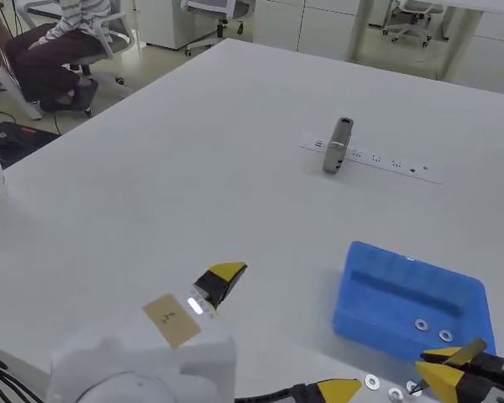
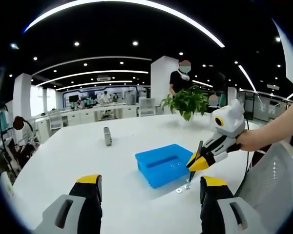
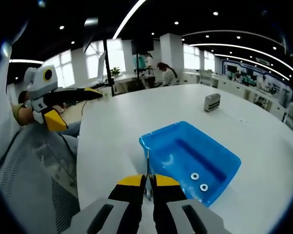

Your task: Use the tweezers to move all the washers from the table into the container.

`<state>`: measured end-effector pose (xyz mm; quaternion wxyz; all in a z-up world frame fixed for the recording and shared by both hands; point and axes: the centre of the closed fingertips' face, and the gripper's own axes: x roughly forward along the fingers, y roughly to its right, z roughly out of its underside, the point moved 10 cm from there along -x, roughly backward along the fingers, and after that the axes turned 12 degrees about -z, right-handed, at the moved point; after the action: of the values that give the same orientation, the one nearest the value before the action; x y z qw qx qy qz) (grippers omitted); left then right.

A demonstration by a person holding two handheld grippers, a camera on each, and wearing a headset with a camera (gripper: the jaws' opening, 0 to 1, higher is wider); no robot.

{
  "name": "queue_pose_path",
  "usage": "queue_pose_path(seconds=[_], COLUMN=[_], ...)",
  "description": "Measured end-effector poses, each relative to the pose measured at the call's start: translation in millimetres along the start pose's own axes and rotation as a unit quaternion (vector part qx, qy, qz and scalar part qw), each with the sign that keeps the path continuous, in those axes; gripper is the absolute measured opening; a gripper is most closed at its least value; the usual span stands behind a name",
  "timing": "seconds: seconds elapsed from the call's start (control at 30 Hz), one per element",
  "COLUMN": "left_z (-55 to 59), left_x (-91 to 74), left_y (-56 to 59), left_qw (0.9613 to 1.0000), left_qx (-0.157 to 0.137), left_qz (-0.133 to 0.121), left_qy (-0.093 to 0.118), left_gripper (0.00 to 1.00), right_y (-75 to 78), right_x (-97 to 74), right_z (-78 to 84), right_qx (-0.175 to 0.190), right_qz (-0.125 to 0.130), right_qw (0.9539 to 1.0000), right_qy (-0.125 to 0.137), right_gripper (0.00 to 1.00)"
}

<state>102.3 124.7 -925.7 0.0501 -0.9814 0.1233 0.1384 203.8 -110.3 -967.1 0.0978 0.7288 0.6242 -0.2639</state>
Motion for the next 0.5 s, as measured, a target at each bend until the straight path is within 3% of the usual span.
queue_pose_path(seconds=[0.17, 0.5], left_z=[-0.1, -0.4], left_x=[0.0, -0.1], left_y=[-0.3, -0.2], left_qw=[1.0, 1.0], left_qx=[0.0, -0.001], left_qz=[0.0, 0.002], left_qy=[0.0, 0.002], left_gripper=[0.84, 0.84], right_y=[-0.8, 1.2], right_x=[-6.1, -18.7], right_z=[-4.5, -20.0], right_qx=[0.026, 0.072], right_qz=[0.003, 0.005], right_qw=[0.9991, 0.9919], right_qy=[0.032, 0.105], right_gripper=[0.03, 0.03])
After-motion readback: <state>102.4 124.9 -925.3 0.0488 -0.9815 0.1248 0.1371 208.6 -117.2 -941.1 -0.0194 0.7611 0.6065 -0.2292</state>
